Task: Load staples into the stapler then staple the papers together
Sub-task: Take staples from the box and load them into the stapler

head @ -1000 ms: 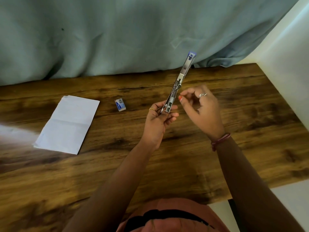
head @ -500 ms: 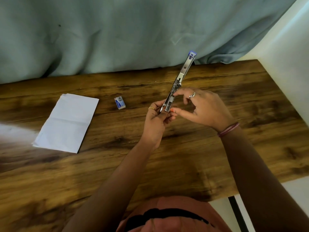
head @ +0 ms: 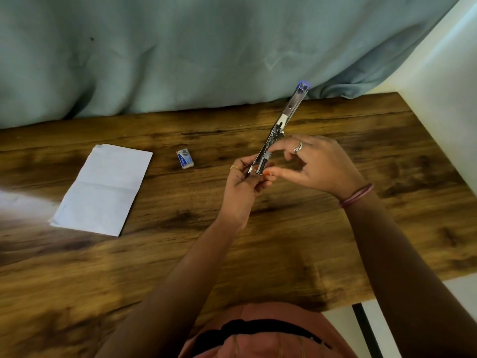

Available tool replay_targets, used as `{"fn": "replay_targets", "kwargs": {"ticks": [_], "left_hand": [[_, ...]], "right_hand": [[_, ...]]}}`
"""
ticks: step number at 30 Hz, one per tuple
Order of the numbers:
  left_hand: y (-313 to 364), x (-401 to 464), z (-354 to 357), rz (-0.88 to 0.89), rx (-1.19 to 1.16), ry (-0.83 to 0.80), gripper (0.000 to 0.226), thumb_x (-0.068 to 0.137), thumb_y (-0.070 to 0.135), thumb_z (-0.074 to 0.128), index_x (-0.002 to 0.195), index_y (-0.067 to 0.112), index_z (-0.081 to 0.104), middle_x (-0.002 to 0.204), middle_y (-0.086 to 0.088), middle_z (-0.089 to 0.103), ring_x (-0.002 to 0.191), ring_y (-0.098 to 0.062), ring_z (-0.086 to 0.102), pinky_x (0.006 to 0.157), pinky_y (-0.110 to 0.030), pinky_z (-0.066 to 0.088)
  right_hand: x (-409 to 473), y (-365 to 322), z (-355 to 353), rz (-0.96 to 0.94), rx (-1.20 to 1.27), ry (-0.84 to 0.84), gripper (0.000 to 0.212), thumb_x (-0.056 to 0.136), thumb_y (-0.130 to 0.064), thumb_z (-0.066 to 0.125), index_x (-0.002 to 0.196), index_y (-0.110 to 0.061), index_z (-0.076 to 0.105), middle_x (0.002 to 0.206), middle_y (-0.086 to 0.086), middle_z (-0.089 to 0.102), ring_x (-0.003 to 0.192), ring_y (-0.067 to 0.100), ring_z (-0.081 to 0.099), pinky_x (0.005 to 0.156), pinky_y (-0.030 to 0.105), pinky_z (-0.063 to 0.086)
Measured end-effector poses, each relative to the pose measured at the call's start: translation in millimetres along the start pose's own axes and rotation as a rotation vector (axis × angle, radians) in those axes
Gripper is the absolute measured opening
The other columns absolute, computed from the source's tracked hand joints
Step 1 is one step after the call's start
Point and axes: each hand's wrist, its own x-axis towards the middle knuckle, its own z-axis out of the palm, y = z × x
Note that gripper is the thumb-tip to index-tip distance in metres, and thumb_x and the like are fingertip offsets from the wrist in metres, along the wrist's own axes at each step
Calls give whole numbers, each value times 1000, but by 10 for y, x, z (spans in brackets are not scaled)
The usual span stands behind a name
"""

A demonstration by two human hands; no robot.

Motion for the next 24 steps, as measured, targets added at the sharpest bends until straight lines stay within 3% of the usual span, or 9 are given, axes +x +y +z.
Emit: {"fn": "replay_targets", "kwargs": {"ticks": [3, 7, 17, 21, 24], "left_hand": [[-3, -3, 12, 7, 18, 0, 29, 98, -5, 39, 111, 16, 55, 88, 0, 72, 76, -9, 67, 73, -24, 54], [-3, -18, 38, 17, 65, -6, 29, 99, -5, 38, 113, 14, 53, 96, -2, 71, 78, -10, 67, 75, -25, 53], [-24, -52, 21, 10, 120, 18, 26, 99, -4, 38, 111, 15, 51, 101, -6, 67, 73, -5, 67, 74, -22, 54], [-58, -68, 19, 4, 122, 48, 25, 100, -2, 38, 110, 15, 53, 103, -13, 64, 76, -7, 66, 73, -20, 54], [-84, -80, 18, -1, 135, 67, 23, 101, 0, 38, 114, 12, 52, 98, -8, 66, 78, -6, 66, 74, -22, 53]], "right_hand": [[-3, 7, -18, 12, 2, 41, 46, 88, -58, 44, 109, -22, 64, 78, -3, 61, 65, 10, 55, 56, 26, 47], [8, 14, -47, -2, -90, 28, 42, 90, -53, 41, 103, -22, 66, 78, -4, 62, 66, 13, 58, 57, 22, 39], [6, -57, 6, 162, 33, -74, 35, 88, -47, 49, 105, -22, 66, 75, -7, 61, 63, 7, 51, 59, 26, 46], [-25, -136, 39, 147, -31, -34, 30, 89, -41, 54, 105, -21, 69, 83, -2, 66, 71, 15, 61, 61, 32, 53], [-67, -209, 99, 90, -154, 80, 19, 85, -29, 66, 96, -15, 74, 86, 2, 71, 72, 22, 68, 58, 30, 52]]}}
